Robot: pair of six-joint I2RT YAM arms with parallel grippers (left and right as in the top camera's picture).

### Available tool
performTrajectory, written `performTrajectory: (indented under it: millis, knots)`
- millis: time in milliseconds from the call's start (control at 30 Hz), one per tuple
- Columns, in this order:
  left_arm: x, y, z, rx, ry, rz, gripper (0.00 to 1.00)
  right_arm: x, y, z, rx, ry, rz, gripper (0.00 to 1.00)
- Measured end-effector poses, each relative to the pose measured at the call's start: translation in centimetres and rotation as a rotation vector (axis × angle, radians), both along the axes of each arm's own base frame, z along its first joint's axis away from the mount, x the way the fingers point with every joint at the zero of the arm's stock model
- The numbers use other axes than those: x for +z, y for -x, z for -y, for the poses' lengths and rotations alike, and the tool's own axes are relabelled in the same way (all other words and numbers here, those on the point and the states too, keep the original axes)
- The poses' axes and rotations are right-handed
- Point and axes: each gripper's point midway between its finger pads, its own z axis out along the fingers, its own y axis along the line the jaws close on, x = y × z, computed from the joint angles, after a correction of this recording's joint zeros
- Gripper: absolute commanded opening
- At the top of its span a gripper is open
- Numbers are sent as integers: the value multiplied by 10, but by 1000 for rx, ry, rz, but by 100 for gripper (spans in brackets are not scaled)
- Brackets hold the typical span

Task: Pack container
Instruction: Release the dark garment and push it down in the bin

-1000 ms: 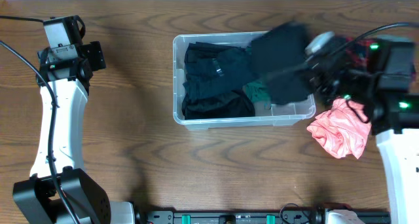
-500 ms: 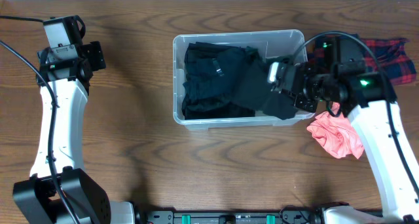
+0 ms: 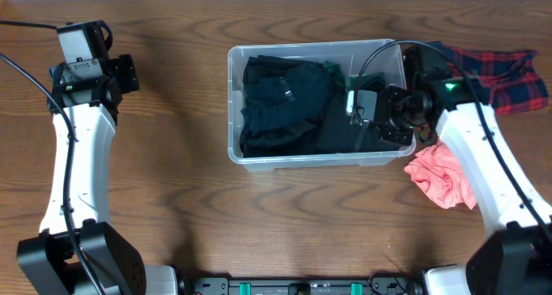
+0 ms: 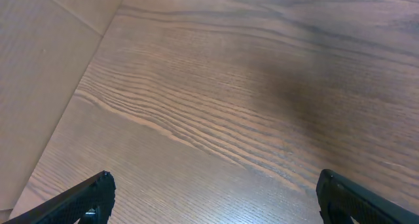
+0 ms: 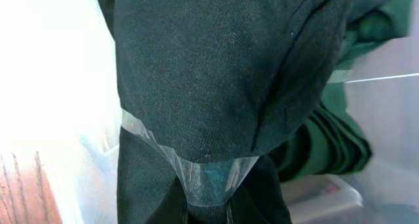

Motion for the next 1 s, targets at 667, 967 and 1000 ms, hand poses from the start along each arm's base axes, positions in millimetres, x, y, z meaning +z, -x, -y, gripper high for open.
performTrajectory:
  millis: [667, 967, 1000]
  knots:
    - [0, 0, 0, 0, 0, 0, 98, -32, -6, -1, 1, 33, -71, 99]
    - [0, 0, 0, 0, 0, -1, 98, -22, -53, 7, -208, 51, 86, 99]
    - [0, 0, 0, 0, 0, 0, 98, -21, -54, 7, -232, 48, 87, 99]
